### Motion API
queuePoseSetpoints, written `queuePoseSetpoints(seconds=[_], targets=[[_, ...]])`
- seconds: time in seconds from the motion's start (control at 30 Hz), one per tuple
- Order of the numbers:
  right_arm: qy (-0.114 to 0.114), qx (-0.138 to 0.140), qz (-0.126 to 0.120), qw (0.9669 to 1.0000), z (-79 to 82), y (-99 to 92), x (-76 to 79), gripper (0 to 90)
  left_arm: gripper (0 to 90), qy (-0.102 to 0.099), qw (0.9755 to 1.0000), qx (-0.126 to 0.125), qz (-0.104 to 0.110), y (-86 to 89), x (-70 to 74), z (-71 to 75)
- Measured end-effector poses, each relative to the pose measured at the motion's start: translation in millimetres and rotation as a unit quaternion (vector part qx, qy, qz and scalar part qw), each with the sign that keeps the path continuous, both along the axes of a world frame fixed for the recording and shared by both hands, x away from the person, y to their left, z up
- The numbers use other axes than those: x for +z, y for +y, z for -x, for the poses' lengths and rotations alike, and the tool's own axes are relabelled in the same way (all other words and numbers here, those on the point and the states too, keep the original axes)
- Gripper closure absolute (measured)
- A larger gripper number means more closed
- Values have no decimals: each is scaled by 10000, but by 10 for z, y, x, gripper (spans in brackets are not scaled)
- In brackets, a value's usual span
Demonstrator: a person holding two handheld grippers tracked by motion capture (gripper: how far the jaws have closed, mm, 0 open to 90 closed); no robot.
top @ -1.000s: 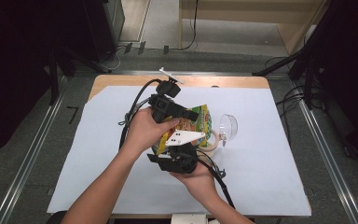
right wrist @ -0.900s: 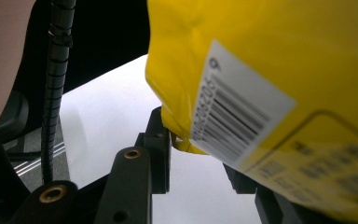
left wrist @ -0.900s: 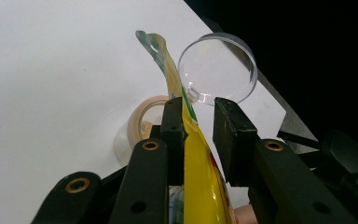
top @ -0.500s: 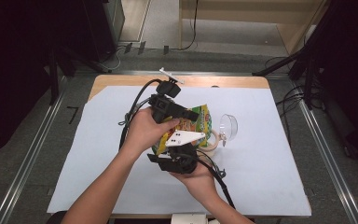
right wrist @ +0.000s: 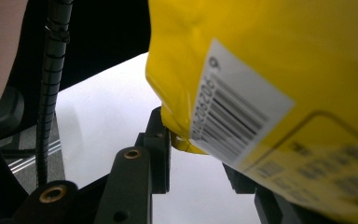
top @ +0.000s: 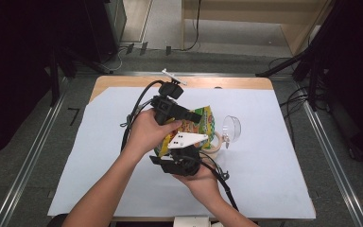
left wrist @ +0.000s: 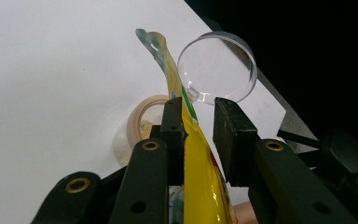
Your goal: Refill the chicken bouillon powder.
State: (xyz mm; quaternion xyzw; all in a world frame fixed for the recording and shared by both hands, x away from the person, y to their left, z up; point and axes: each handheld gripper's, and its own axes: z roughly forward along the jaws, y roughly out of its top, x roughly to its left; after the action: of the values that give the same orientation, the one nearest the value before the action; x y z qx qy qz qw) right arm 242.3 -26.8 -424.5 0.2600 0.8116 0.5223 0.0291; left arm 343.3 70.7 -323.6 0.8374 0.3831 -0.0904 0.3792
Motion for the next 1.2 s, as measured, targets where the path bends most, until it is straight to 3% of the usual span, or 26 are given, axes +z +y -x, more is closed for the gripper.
queuePoseSetpoints(seconds=[0.7,1.2], targets=[[-14,6,20,10000,-4,0,1,675,746,-8,10000,16,13,2,1,-1],[-103,-17,33,9999,-16,6,-15,674,747,-149,9999,23,-41,-3,16,21]])
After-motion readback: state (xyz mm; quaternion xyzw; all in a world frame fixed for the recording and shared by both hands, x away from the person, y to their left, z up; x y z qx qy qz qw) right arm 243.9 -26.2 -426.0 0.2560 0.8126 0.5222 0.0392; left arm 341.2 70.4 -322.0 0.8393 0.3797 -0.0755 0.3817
